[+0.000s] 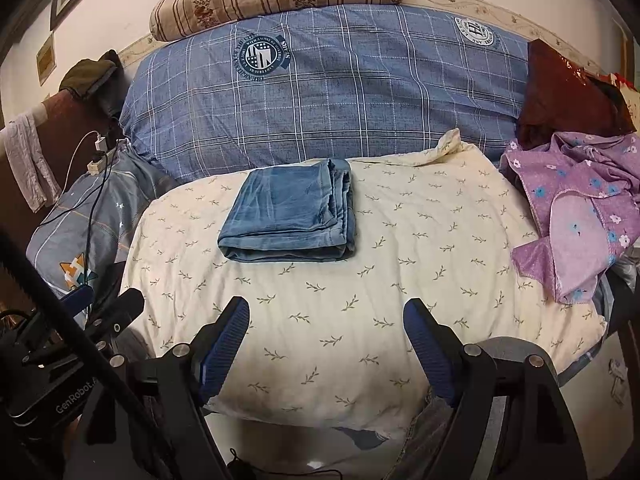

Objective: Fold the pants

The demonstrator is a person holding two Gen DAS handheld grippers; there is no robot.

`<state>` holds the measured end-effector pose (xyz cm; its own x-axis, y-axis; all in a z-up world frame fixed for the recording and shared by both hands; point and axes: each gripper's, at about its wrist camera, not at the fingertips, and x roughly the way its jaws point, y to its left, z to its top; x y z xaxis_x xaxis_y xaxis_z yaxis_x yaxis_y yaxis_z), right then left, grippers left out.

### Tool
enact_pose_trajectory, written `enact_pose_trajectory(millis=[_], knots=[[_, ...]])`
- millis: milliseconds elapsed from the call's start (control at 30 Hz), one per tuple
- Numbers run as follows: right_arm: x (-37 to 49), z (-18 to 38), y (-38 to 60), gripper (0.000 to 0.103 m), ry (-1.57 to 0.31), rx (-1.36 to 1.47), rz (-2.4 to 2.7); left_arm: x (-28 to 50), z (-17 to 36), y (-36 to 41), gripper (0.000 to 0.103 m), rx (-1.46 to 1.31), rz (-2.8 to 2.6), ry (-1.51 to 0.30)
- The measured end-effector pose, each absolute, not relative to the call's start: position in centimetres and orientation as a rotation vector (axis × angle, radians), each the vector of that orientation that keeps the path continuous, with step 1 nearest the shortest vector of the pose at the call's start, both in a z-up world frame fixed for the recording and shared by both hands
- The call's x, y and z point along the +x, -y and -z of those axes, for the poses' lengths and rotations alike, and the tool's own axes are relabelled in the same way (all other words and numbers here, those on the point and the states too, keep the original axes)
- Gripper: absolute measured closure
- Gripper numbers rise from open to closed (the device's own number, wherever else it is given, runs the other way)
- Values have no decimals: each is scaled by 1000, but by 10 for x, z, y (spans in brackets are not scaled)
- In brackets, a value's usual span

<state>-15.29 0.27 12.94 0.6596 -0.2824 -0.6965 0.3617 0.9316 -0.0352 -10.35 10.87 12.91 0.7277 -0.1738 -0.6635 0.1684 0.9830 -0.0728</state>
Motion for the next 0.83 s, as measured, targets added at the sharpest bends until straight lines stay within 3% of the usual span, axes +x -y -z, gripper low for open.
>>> enact_pose_trajectory(millis=[600, 833], knots=[[-148, -117, 7, 22, -795, 153, 362, -87, -118, -103, 28, 15, 176, -756], [-125, -121, 35, 20, -783, 250, 291, -46, -120, -96, 29, 12, 215, -739]])
